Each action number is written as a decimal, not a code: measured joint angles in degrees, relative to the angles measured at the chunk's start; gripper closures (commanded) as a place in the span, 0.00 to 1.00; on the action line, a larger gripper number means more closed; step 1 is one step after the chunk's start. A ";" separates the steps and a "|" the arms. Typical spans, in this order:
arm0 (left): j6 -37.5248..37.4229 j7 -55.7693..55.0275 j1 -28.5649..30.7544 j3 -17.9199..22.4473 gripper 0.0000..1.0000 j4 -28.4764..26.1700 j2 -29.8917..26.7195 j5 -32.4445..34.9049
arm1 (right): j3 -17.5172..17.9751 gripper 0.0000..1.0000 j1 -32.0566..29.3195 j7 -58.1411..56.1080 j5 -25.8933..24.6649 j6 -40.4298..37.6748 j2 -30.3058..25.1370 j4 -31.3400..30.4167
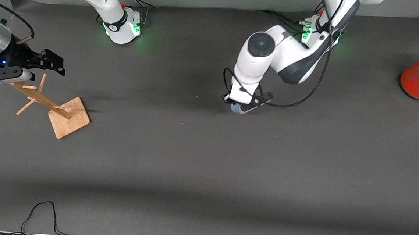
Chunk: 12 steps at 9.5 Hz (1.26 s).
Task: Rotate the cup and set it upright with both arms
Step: 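Rotate the blue cup upright with the left gripper and set it down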
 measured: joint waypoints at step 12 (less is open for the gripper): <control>0.37 -12.04 -5.03 0.48 0.00 6.59 12.83 13.02 | -0.01 0.00 -0.01 0.00 0.00 -0.01 0.89 0.00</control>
